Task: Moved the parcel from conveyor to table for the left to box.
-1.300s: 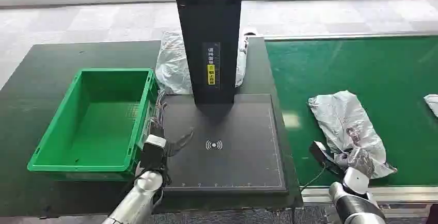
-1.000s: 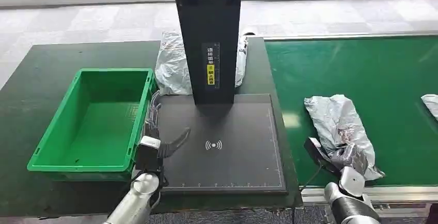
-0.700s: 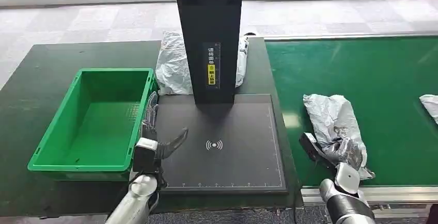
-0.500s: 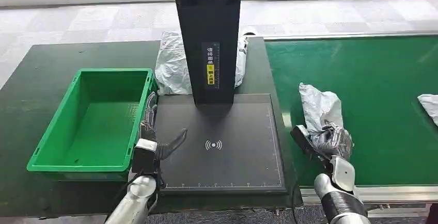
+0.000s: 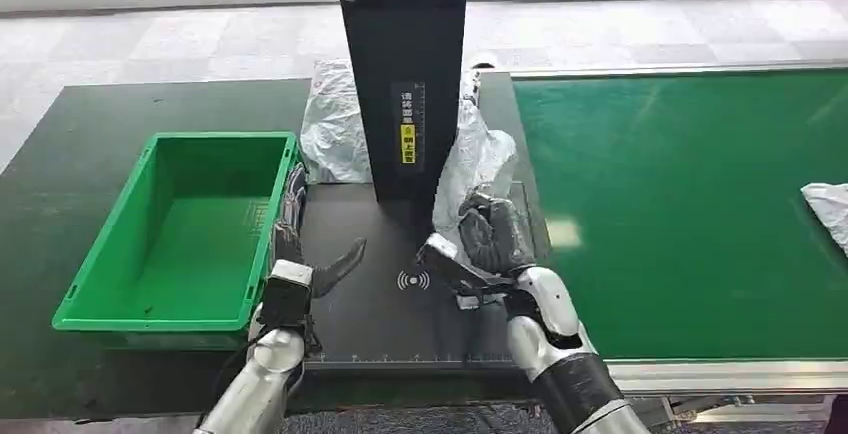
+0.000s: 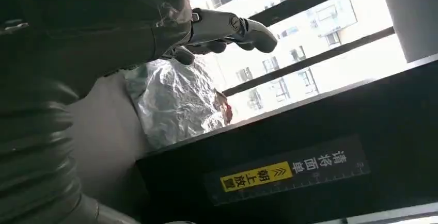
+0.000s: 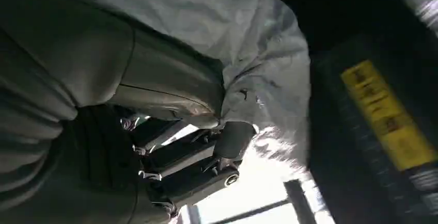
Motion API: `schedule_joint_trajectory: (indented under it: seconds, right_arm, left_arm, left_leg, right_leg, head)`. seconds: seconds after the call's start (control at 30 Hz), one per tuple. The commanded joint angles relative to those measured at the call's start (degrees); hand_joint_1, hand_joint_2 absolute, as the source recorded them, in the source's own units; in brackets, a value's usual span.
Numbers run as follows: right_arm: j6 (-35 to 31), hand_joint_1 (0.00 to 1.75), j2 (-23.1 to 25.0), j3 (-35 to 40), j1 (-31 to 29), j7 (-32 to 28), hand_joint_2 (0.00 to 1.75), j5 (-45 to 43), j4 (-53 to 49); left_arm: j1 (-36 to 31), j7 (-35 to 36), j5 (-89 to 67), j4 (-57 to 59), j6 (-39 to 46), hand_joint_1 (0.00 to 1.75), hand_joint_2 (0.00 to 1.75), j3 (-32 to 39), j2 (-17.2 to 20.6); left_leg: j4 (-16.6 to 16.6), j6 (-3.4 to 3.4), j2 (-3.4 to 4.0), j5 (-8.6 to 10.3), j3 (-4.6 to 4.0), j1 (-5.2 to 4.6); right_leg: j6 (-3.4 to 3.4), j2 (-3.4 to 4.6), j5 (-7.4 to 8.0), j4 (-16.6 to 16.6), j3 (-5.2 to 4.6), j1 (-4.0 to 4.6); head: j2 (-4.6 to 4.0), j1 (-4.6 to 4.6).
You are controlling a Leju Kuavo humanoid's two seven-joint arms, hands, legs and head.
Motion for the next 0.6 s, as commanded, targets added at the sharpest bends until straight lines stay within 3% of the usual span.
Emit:
schedule_joint_trajectory:
  seconds: [0.03,0.07,0.1,0.13,0.23,0.27,0.3,0.47,0.6]
  right_arm:
    - [11.29,1.73,-4.75,19.05,-2.71,0.84,1.75,-12.56,-4.24]
    - [12.30,0.91,-5.04,19.34,-2.73,1.10,1.75,-13.09,-3.84]
    - [13.51,0.37,-5.42,19.94,-2.95,1.34,1.75,-13.11,-3.49]
    - [15.06,0.16,-5.58,20.47,-3.16,1.75,1.75,-13.28,-2.84]
    - [16.07,0.16,-6.00,21.60,-3.57,2.47,1.75,-12.33,-2.08]
    - [16.07,0.02,-6.00,21.60,-3.57,2.47,1.75,-12.33,-2.08]
    - [16.20,0.00,-5.58,21.67,-3.94,2.10,1.75,-12.31,-1.25]
    - [12.56,0.00,-4.16,19.03,-4.97,2.03,1.75,-12.57,-1.88]
    - [1.40,0.00,-3.22,13.32,-2.95,0.25,1.75,-10.93,-6.20]
  left_arm:
    - [-6.26,1.12,0.01,4.37,-2.62,0.00,1.75,-2.56,1.44]
    - [-6.73,1.23,0.10,4.67,-2.75,0.00,1.75,-2.76,1.55]
    - [-7.02,1.24,0.20,4.85,-2.87,0.00,1.75,-2.90,1.62]
    - [-7.20,1.26,0.34,5.05,-2.88,0.00,1.75,-2.96,1.63]
    - [-7.43,1.27,0.45,5.24,-2.97,0.00,1.75,-3.08,1.56]
    - [-7.43,1.27,0.45,5.24,-2.97,0.00,1.75,-3.08,1.56]
    - [-7.29,1.21,0.53,5.22,-2.67,0.00,1.75,-3.10,1.54]
    - [-4.87,1.49,0.24,2.53,-1.38,0.00,1.75,-2.36,2.52]
    - [-2.04,2.54,-1.08,-0.34,0.00,0.00,1.75,-1.24,3.01]
  left_leg:
    - [0.00,0.03,-0.10,0.00,0.02,0.03]
    - [0.00,0.04,-0.17,0.01,0.03,0.03]
    - [0.00,0.04,-0.12,0.02,0.02,0.02]
    - [-0.02,0.06,-0.17,0.04,0.05,0.03]
    - [-0.04,0.05,-0.13,0.04,0.05,0.01]
    - [-0.05,0.05,-0.14,0.03,0.08,0.02]
    - [-0.03,0.04,-0.09,0.02,0.06,0.02]
    - [-0.02,0.01,0.03,-0.01,0.05,0.01]
    - [-0.05,0.02,0.03,-0.01,0.07,-0.01]
  right_leg:
    - [-0.01,0.09,0.01,-0.04,0.04,0.03]
    - [-0.01,0.08,0.00,-0.04,0.07,0.03]
    - [0.00,0.06,0.01,-0.04,0.04,0.02]
    - [0.00,0.07,0.03,-0.08,0.09,0.02]
    - [0.00,0.09,0.03,-0.07,0.08,-0.03]
    - [0.00,0.13,0.05,-0.10,0.11,-0.02]
    - [0.01,0.11,0.04,-0.08,0.08,-0.02]
    - [-0.01,0.20,0.05,-0.06,0.04,-0.02]
    - [-0.01,0.21,0.04,-0.06,0.05,-0.01]
  head:
    - [-0.02,0.02]
    - [-0.02,0.00]
    - [0.00,0.00]
    - [0.00,0.00]
    - [0.00,0.00]
    - [-0.02,0.00]
    - [0.00,0.02]
    - [0.00,0.02]
    - [-0.02,0.00]
